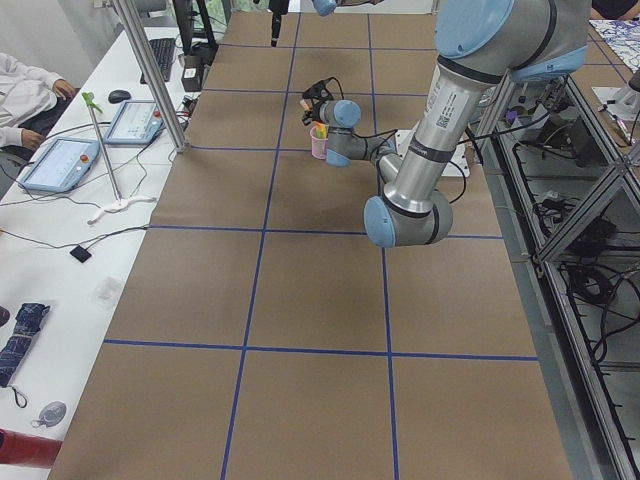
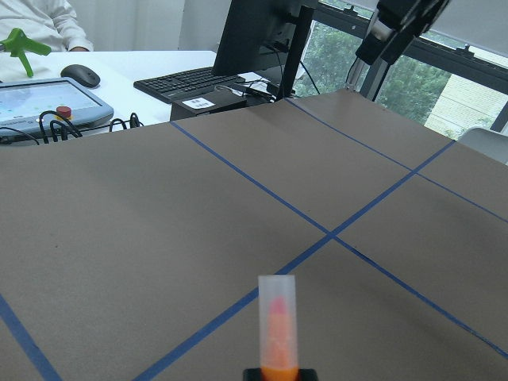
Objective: Collect pens into pen holder
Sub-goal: 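Carry the orange pen with the left gripper over the cup and release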
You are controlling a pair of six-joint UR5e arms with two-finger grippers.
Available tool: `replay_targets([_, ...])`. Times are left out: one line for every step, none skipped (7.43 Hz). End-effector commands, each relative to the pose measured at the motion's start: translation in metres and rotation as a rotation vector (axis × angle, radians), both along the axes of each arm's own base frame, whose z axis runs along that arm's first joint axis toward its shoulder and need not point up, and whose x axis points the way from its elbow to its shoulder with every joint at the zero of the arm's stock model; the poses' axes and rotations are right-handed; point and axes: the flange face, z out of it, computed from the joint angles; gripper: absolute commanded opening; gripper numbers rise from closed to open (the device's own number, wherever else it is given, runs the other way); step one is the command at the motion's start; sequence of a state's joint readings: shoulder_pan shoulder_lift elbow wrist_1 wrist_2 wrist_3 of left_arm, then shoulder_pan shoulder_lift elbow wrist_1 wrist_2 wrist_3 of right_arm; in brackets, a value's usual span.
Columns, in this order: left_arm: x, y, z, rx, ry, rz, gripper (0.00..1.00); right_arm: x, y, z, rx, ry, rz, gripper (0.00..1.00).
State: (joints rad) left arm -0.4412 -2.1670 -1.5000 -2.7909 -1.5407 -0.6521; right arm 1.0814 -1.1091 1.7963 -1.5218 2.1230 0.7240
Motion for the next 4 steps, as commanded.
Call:
replay_targets([0.0014, 0.0024, 0.0015, -0.004, 0.001, 0.006, 0.99, -0.0001, -0.0002, -0.0009, 0.001, -0.001, 0.000, 1.00])
replay_targets([0.0010, 0.0026, 0.0009, -0.006, 0.003, 0.006, 1.00, -0.0001, -0.0002, -0.0010, 0.001, -0.001, 0.000, 1.00])
replay_targets([-0.0003, 0.0032, -0.0021, -0.006, 0.010, 0.007, 1.00, -0.0003, -0.0002, -0.0020, 0.003, -0.002, -0.002, 1.00])
replay_targets([-0.0008, 0.0041, -0.0060, -0.006, 0.012, 0.013, 1.00, -0.0005, -0.0005, -0.0012, 0.002, -0.001, -0.005, 1.00])
